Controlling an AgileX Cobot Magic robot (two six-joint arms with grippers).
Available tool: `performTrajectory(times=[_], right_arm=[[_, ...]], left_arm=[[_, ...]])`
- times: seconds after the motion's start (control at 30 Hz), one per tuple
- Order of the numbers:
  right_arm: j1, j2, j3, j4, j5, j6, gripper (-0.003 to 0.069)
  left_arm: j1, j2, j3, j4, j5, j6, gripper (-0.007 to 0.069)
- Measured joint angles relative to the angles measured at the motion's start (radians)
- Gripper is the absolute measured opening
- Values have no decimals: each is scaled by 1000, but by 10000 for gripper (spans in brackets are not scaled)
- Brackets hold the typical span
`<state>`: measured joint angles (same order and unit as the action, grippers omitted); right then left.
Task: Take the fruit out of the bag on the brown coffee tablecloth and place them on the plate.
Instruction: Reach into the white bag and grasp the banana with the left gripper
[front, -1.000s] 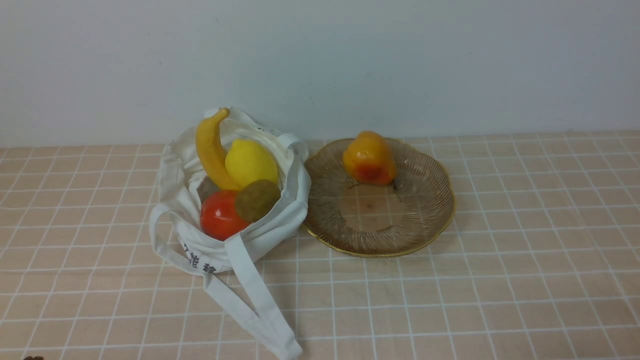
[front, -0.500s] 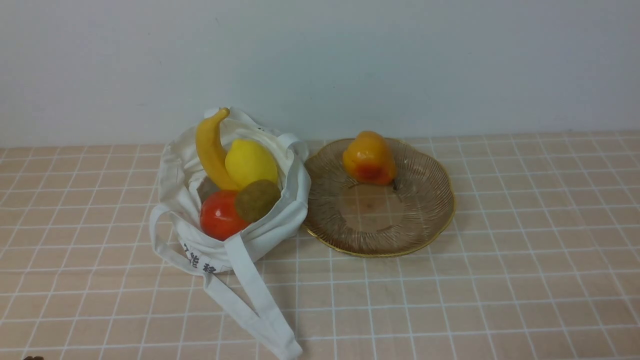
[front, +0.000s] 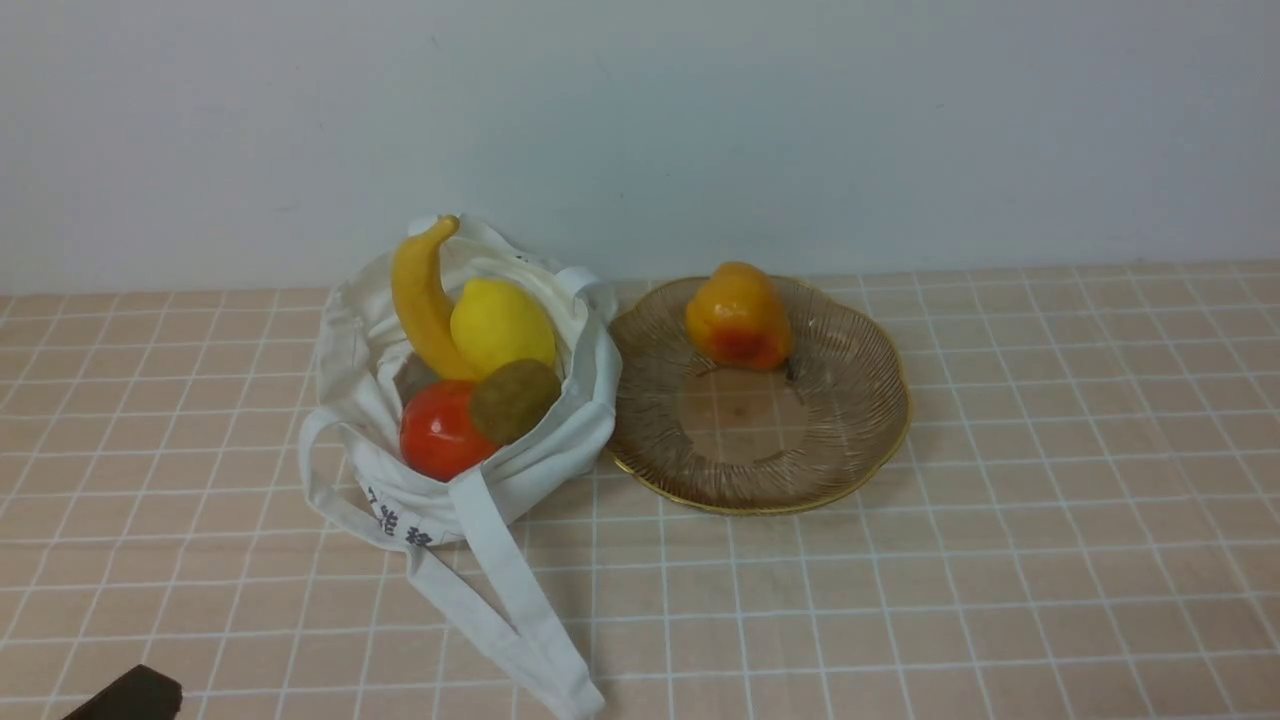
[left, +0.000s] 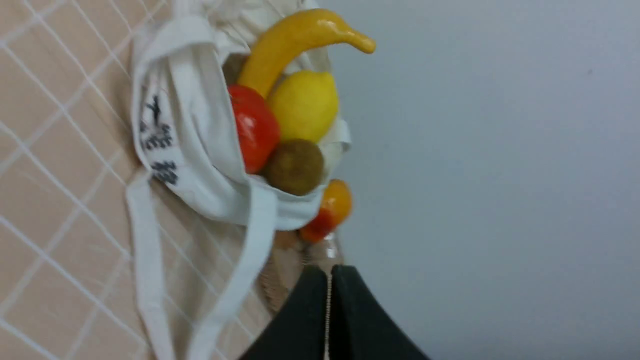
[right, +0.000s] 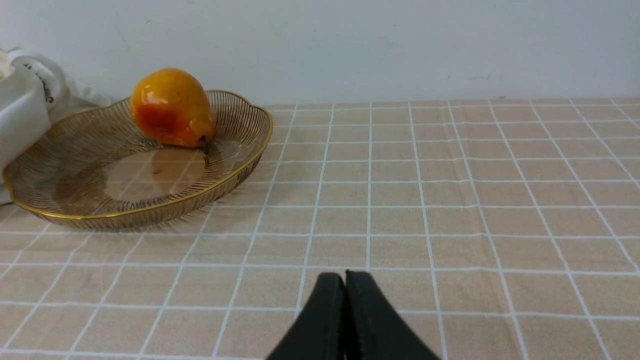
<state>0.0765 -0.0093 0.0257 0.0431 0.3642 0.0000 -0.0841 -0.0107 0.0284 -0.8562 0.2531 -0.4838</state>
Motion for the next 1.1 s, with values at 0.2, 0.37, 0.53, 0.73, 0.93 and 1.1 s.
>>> performTrajectory(times=[0.2, 0.37, 0.53, 0.73, 0.93, 1.1], right_arm=[[0, 0, 0, 0, 0, 0, -15], [0, 0, 0, 0, 0, 0, -15], [0, 0, 0, 0, 0, 0, -15], [0, 0, 0, 0, 0, 0, -15], [0, 0, 0, 0, 0, 0, -15], [0, 0, 0, 0, 0, 0, -15]], left_arm=[[0, 0, -10, -34, -32, 130, -8], [0, 48, -150, 31, 69, 346, -8], [0, 395, -403, 185, 330, 524, -8], [0, 801, -623, 447, 679, 599, -8], [0, 1102, -864, 604, 739, 603, -8], [0, 1217, -1032, 603, 765, 603, -8]])
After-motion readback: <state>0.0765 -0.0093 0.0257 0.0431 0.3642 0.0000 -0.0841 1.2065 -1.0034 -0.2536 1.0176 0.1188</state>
